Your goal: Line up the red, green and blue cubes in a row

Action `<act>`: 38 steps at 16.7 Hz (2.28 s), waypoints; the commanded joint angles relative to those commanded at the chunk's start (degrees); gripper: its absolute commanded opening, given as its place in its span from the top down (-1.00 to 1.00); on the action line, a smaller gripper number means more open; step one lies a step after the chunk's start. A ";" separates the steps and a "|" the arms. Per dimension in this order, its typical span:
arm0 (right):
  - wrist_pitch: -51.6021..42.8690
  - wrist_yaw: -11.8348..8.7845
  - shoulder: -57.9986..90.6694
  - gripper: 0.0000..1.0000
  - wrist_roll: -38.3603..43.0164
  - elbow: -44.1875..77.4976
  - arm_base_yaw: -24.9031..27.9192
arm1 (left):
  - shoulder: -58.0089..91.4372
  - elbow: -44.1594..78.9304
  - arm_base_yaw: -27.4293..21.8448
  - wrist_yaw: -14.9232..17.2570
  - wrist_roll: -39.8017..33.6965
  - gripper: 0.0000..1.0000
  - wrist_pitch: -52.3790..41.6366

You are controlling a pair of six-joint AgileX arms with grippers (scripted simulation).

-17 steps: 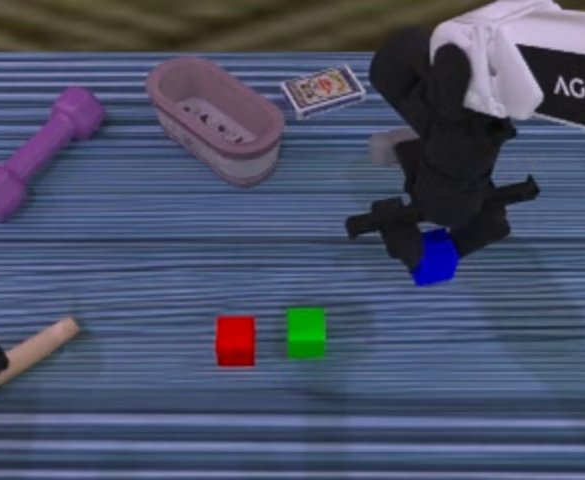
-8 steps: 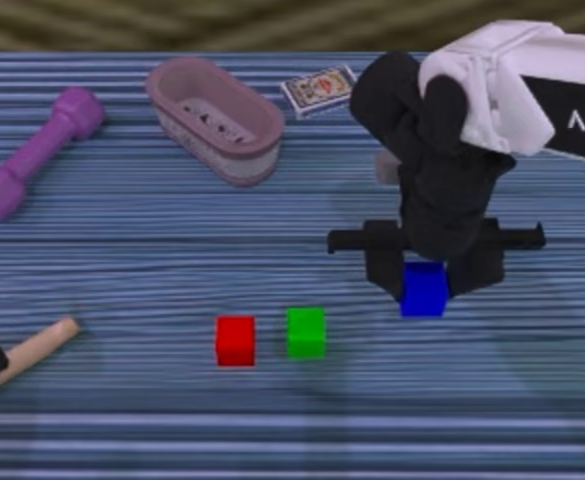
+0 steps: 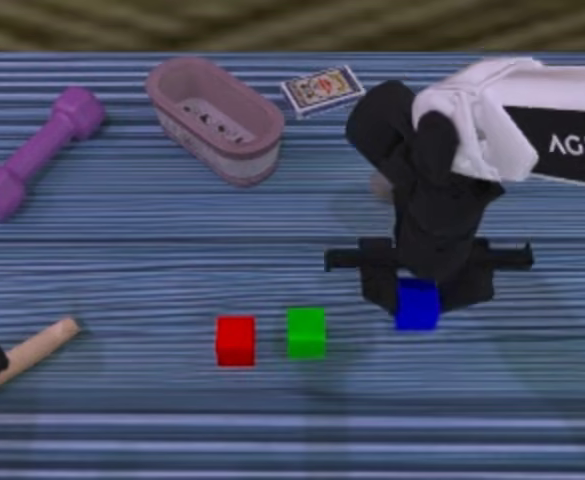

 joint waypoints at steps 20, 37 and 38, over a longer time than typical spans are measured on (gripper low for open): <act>7.60 -0.04 3.06 -0.81 0.19 -4.69 0.30 | 0.00 0.00 0.00 0.00 0.00 -1.00 0.00; -3.95 -0.03 -1.23 -1.00 0.18 1.93 0.66 | 0.00 0.00 0.00 0.00 0.00 -1.00 0.00; -5.41 -0.06 -2.01 -1.00 0.14 2.86 0.70 | 0.00 0.00 0.00 0.00 0.00 -1.00 0.00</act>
